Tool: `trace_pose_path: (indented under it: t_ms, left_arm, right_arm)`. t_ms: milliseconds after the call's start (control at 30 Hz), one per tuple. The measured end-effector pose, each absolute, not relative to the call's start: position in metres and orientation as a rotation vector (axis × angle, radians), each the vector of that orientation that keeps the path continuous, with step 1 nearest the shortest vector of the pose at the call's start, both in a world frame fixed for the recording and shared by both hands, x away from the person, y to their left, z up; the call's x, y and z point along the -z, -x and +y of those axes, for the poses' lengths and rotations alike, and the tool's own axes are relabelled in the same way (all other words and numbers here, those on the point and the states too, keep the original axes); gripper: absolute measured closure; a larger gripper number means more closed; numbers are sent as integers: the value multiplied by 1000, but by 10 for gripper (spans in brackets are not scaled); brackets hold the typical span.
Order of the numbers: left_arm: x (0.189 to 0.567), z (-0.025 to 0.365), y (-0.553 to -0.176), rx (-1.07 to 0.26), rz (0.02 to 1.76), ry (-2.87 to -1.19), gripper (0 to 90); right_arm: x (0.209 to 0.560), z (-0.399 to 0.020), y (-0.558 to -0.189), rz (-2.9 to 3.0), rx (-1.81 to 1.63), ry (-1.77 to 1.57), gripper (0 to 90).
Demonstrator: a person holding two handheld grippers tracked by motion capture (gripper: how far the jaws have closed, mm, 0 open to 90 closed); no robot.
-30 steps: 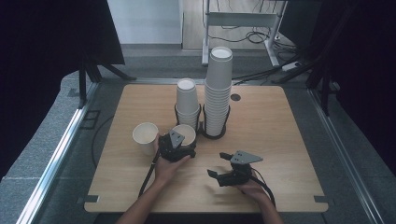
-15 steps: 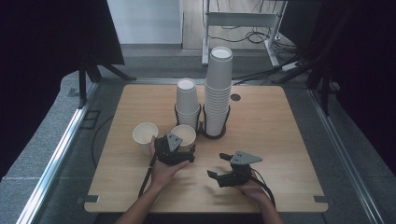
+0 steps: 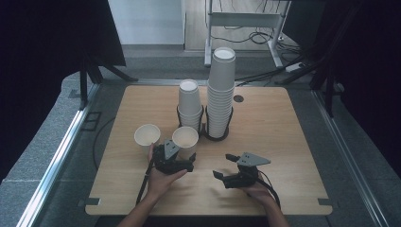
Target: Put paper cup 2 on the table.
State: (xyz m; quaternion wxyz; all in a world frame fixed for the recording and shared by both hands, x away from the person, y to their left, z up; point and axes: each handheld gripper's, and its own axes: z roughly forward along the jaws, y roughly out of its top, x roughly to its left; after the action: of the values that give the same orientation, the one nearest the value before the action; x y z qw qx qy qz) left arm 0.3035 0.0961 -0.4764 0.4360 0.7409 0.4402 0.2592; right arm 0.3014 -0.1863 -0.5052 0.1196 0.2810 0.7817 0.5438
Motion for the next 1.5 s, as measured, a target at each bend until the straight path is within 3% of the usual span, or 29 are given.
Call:
trace_pose_path:
  t_ms: [700,1167,1500]
  left_arm:
    - [464,118,-279,-581,986,-1834,3]
    - [489,119,-266,-403,879,-1930,31]
    - [495,120,-271,-387,890,-1943,40]
  right_arm:
    - [499,-215,-299,2171,-1574,-906,136]
    - [499,-268,-284,2036,-1461,-1027,149]
    - [500,-265,-285,2040,-1448,-1012,149]
